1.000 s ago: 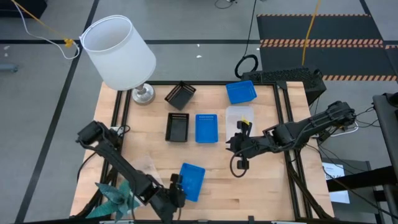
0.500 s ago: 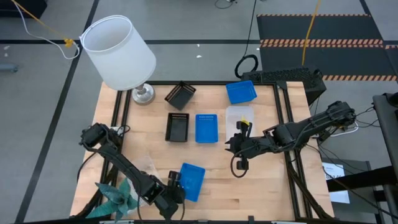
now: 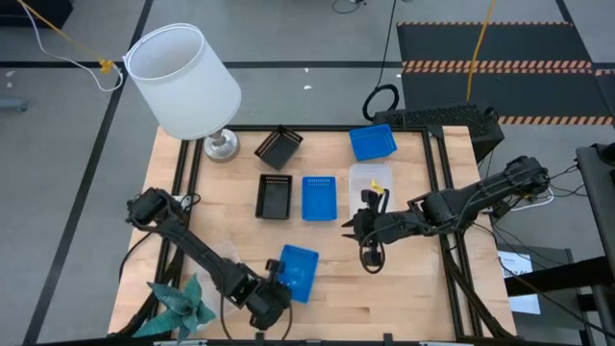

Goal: Stack baskets by color
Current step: Stack the bottom blue bin on top of the middle blue bin

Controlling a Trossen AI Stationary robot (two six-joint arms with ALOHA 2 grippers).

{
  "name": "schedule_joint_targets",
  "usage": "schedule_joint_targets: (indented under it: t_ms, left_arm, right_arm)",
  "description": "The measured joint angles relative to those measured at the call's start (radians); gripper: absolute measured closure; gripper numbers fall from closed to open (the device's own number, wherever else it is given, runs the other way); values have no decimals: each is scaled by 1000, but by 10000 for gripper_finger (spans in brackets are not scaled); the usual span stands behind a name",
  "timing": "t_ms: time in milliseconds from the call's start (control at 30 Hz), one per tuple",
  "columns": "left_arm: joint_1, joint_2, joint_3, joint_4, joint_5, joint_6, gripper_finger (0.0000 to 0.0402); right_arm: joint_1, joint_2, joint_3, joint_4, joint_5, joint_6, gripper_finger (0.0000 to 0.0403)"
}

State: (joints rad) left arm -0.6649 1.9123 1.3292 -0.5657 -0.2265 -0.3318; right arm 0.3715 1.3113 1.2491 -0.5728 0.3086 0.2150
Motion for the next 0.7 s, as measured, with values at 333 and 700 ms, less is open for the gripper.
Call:
schedule_joint_targets:
  t_ms: [333, 700]
  left_arm:
    - [-4, -11, 272, -271, -95, 84, 393]
    - [40, -11, 523, -517, -273, 249, 394]
  right_arm:
    - [47, 0, 10, 39, 87, -53, 303]
    - [138, 12, 59, 116, 176, -85, 303]
